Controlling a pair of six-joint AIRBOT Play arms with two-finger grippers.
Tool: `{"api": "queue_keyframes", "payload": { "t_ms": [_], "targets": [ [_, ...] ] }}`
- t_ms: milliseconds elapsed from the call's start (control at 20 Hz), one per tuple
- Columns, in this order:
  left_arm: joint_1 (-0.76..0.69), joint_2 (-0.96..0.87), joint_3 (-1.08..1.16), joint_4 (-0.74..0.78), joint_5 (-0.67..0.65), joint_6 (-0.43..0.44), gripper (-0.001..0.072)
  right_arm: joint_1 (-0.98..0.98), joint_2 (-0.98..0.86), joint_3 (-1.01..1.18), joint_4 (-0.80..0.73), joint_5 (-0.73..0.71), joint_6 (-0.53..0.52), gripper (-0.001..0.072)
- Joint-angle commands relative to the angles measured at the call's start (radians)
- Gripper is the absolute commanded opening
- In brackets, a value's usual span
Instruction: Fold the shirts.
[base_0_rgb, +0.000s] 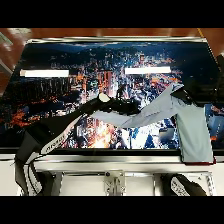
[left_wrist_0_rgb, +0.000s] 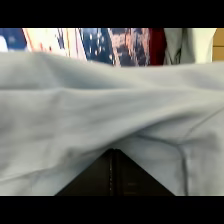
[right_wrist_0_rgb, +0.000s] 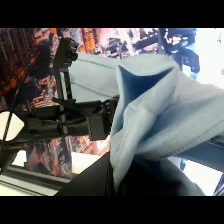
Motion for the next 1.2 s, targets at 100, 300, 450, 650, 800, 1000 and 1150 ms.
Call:
{"api": "queue_keyframes", "payload": {
  "t_ms": [100,300,450,650,800,1000,1150],
  "targets": [
    [0.197,0.182,0.013,0.498,-0.069,-0.238,0.0037,0.226,-0.009,0.001,0.002,-0.252,0.003,0.006],
    [0.442,0.455,0.013,0.903,-0.21,-0.378,0.0038,0.488,-0.14,0.001,0.003,-0.45,0.004,0.006],
    [0.611,0.661,0.013,0.969,-0.26,-0.392,0.0039,0.677,-0.325,0.001,0.109,-0.632,-0.005,0.0061],
    [0.748,0.896,0.013,0.969,-0.335,-0.391,0.004,0.841,-0.568,0.001,0.372,-0.864,-0.049,0.0061],
    [0.768,1.01,0.012,0.969,-0.378,-0.391,0.004,0.892,-0.681,0.001,0.71,-0.9,-0.257,0.0062],
    [0.766,1.046,0.009,0.969,-0.432,-0.388,0.004,0.891,-0.726,0.001,0.945,-0.9,-0.414,0.0584],
    [0.766,1.044,-0.038,0.961,-0.436,-0.388,0.004,0.837,-0.705,0.001,0.877,-0.775,-0.419,0.0583]
  ]
}}
